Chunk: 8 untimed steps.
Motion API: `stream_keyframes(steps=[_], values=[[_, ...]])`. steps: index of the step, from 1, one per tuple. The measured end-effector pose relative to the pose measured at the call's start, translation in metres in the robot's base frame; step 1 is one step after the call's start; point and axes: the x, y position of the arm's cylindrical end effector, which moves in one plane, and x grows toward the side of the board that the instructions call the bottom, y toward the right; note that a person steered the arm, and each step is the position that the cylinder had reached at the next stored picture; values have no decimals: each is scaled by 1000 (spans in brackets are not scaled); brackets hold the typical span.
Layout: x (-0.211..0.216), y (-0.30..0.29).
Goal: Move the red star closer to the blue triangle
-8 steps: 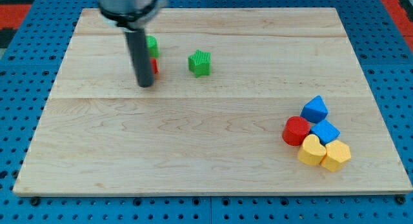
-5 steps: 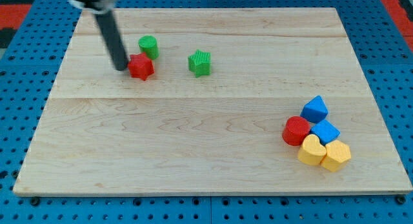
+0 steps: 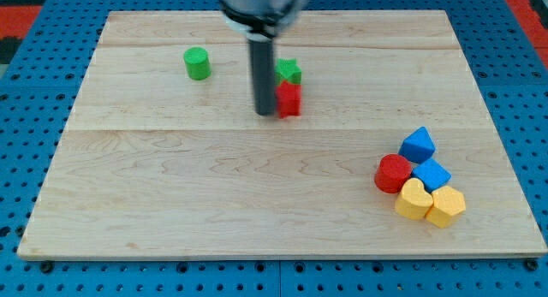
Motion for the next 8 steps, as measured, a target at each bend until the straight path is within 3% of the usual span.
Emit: stream_keyframes(steps=[1, 2, 3, 4, 5, 6, 8], values=[[68, 35], [58, -40], [4, -77], [-32, -6], [-40, 39], [-48, 49], [-7, 126]])
